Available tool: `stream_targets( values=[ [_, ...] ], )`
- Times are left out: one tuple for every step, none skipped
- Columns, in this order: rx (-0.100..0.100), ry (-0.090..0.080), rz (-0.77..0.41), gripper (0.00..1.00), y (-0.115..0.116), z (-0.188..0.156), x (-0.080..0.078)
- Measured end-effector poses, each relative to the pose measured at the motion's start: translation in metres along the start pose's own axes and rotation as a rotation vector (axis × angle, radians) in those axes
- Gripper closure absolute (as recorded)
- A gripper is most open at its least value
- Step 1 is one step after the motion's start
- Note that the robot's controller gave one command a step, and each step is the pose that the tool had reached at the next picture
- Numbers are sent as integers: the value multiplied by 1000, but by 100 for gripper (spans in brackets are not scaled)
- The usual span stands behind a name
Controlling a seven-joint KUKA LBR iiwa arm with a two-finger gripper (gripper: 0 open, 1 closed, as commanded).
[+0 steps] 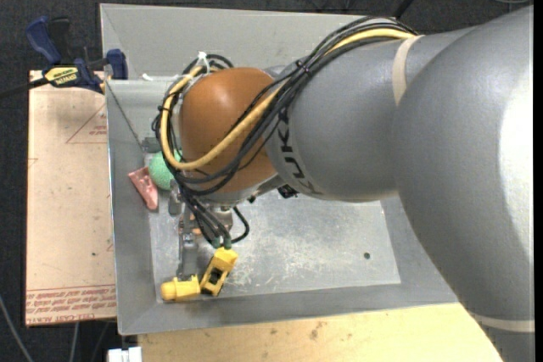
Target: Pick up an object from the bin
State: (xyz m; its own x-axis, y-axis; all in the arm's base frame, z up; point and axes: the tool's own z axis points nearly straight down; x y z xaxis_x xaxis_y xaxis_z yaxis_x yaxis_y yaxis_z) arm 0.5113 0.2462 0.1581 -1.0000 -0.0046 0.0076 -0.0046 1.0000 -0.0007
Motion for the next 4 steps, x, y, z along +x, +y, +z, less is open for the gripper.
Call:
stream_targets(
  values=[
    [-2, -7, 4, 0, -1, -5, -2],
    [-2, -10, -75, 0, -53, 31, -1],
    [0, -8, -93, 0, -84, 66, 13],
    [-1, -9, -210, 0, -90, 82, 11]
  ],
)
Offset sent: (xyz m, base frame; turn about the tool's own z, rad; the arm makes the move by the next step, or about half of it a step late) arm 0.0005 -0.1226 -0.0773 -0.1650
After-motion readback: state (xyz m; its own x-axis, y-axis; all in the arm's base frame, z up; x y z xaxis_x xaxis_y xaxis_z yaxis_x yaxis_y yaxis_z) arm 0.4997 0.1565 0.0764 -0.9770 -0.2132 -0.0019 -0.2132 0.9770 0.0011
